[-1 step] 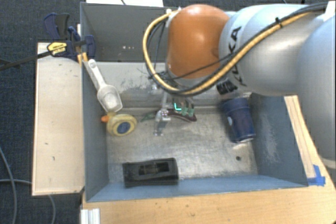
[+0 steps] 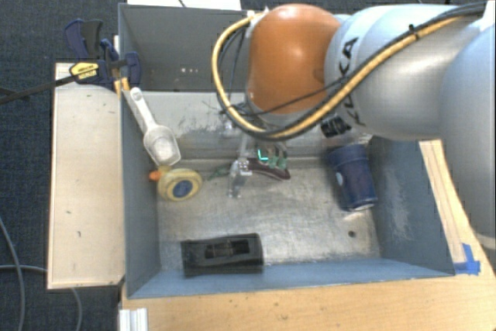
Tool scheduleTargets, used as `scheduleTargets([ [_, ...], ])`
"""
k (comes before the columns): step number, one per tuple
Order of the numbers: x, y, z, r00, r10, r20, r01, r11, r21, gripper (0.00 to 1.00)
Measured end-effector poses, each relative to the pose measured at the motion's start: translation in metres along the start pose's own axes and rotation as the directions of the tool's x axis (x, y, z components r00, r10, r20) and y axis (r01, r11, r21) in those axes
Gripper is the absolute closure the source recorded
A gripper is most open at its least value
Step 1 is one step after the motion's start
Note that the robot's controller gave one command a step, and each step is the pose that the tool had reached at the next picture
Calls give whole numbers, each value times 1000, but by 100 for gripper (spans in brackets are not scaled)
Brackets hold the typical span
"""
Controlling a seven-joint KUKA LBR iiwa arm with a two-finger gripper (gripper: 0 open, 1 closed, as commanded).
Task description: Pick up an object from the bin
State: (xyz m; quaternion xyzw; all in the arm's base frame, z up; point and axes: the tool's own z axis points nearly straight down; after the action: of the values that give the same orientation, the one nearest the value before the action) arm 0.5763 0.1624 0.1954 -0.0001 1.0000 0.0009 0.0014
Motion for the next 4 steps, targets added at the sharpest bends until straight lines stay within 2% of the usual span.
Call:
scheduleTargets([
  [1, 9, -11, 23, 1000, 24, 3, -24, 1000, -1, 0],
  [2, 1, 23, 78, 982, 190, 5, -190, 982, 0, 0],
  [3, 10, 12, 96, 985, 170, -6, -170, 985, -3, 0],
  [4, 10, -11, 87, 996, 92, 0, -92, 996, 7, 0],
])
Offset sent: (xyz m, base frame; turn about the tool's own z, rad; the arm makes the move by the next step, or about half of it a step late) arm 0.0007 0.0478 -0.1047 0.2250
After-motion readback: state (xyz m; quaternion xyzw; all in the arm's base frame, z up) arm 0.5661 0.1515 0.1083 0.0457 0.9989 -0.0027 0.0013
